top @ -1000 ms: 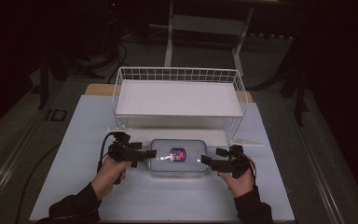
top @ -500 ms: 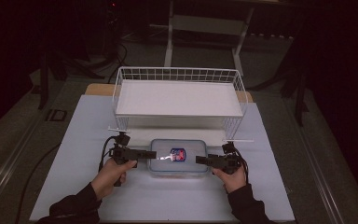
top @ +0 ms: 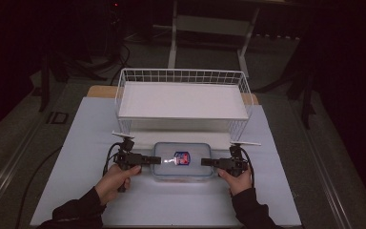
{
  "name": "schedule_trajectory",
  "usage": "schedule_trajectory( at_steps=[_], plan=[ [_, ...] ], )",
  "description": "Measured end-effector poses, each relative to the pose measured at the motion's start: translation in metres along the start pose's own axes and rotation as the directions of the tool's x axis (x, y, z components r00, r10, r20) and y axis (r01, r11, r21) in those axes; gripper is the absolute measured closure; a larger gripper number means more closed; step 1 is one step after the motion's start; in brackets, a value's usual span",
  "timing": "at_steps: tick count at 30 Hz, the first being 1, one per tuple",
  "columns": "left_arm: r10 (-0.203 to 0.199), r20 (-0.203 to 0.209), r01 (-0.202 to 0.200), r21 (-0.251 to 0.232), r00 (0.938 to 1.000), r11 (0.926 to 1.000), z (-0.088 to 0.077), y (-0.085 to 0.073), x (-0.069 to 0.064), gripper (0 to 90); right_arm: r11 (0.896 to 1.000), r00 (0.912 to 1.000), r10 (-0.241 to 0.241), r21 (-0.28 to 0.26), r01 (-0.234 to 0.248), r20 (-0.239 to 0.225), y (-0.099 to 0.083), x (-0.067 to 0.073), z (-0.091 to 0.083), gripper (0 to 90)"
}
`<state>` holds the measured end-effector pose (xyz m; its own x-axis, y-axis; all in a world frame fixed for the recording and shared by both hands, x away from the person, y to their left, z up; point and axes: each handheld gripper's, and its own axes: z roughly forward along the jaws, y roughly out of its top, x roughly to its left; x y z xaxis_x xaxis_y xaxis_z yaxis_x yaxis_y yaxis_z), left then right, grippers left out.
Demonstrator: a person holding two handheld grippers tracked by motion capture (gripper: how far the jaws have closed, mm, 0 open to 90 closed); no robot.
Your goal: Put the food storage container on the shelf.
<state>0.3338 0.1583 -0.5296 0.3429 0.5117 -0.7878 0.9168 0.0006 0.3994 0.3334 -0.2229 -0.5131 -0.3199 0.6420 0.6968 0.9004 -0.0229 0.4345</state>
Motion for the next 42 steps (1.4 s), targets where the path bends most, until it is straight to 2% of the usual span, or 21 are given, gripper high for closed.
schedule_trajectory(
  at_steps=[1, 3, 10, 13, 17, 22, 26, 31, 32, 37, 42],
  plan=[
    [0.004, -0.001, -0.004, -0.001, 1.0, 1.0, 0.0, -0.001, 0.0, 41.9, 1.0, 0.9996, 0.022, 0.014, -0.021, -0.021, 0.001, -0.003, -0.002, 37.6],
    [0.022, -0.004, -0.022, -0.004, 0.9997, 0.9997, -0.001, -0.002, -0.002, 42.0, 1.0, 0.9996, 0.019, 0.017, -0.019, -0.018, 0.001, -0.003, -0.002, 37.9],
    [0.064, -0.019, -0.065, -0.037, 0.9977, 0.9972, -0.005, -0.01, -0.009, 44.6, 0.999, 0.9989, -0.021, 0.048, 0.023, -0.042, 0.001, -0.001, -0.008, 41.8],
    [0.093, -0.03, -0.094, -0.035, 0.9952, 0.9949, -0.008, -0.012, -0.015, 46.5, 0.998, 0.9983, -0.033, 0.051, 0.035, -0.048, -0.001, 0.001, -0.012, 44.5],
    [0.118, -0.053, -0.12, -0.04, 0.9916, 0.992, -0.011, -0.018, -0.023, 48.5, 0.996, 0.9969, -0.068, 0.046, 0.07, -0.039, -0.006, 0.006, -0.017, 46.7],
    [0.12, -0.08, -0.125, -0.062, 0.9895, 0.9902, -0.012, -0.024, -0.031, 49.3, 0.996, 0.9965, -0.08, 0.031, 0.08, -0.026, -0.012, 0.011, -0.021, 47.7],
    [0.126, -0.085, -0.131, -0.068, 0.9884, 0.989, -0.011, -0.025, -0.033, 49.2, 0.993, 0.9935, -0.113, 0.016, 0.113, -0.002, -0.011, 0.017, -0.025, 47.6],
    [0.162, -0.092, -0.172, -0.112, 0.9825, 0.9787, -0.015, -0.02, -0.04, 49.2, 0.989, 0.9894, -0.145, -0.005, 0.145, 0.004, -0.004, 0.023, -0.029, 47.0],
    [0.155, -0.088, -0.166, -0.125, 0.984, 0.9782, -0.015, -0.018, -0.04, 49.2, 0.989, 0.9887, -0.15, -0.012, 0.15, 0.009, -0.002, 0.024, -0.029, 46.7],
    [0.166, -0.084, -0.178, -0.169, 0.9826, 0.9694, -0.015, -0.009, -0.041, 49.6, 0.985, 0.9863, -0.165, -0.042, 0.165, 0.014, 0.008, 0.025, -0.03, 46.7],
    [0.184, -0.096, -0.199, -0.185, 0.9782, 0.9623, -0.016, 0.002, -0.046, 49.6, 0.979, 0.9812, -0.193, -0.063, 0.193, 0.004, 0.019, 0.025, -0.033, 46.7]
  ],
)
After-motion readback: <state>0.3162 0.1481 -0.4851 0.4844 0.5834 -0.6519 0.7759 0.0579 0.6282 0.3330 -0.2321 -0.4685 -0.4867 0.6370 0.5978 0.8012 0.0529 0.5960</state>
